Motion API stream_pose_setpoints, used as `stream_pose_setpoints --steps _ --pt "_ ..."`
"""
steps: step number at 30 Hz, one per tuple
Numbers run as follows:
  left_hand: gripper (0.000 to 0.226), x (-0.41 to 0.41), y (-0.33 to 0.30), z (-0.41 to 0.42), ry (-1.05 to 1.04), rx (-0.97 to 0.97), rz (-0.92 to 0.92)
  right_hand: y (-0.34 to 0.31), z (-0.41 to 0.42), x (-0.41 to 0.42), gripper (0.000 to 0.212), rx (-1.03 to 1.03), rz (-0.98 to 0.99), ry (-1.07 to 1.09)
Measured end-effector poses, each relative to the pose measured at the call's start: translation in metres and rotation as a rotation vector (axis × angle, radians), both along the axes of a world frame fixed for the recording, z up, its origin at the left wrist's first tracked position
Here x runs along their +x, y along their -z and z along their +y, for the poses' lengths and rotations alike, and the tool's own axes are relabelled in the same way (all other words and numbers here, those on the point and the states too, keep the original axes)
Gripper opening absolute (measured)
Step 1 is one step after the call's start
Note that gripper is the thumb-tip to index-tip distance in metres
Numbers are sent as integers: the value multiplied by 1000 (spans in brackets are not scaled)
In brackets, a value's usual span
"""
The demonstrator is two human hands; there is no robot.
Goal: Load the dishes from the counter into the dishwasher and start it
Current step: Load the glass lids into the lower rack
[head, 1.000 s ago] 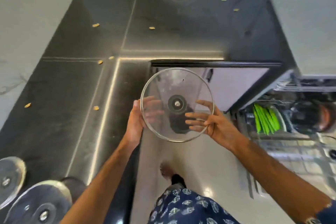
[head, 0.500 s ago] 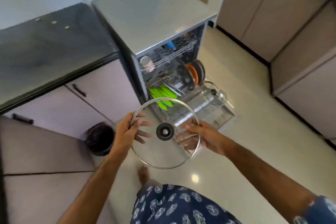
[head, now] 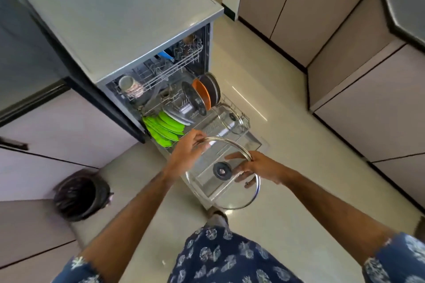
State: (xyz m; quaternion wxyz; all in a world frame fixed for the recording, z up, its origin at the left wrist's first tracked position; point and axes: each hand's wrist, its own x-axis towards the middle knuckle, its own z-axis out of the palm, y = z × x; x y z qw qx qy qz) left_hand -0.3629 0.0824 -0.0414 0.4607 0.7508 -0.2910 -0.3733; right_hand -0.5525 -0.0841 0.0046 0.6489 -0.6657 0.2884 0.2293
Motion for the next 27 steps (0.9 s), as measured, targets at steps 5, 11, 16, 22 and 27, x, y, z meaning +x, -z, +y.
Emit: stream_pose_setpoints --steps 5,11,16,22,27 --pt "45 13 49 -46 73 214 -114 31 -62 21 35 -196 80 110" --pt "40 28 113 -84 59 391 -122 86 -125 81 29 -458 128 19" --pt "39 46 213 -119 2 559 -226 176 -160 139 27 -648 83 -125" --pt "65 62 339 -165 24 758 -352 275 -181 169 37 -842 28 -247" --pt "98 68 409 -185 142 876 -361 310 -196 177 33 -935 94 -279"
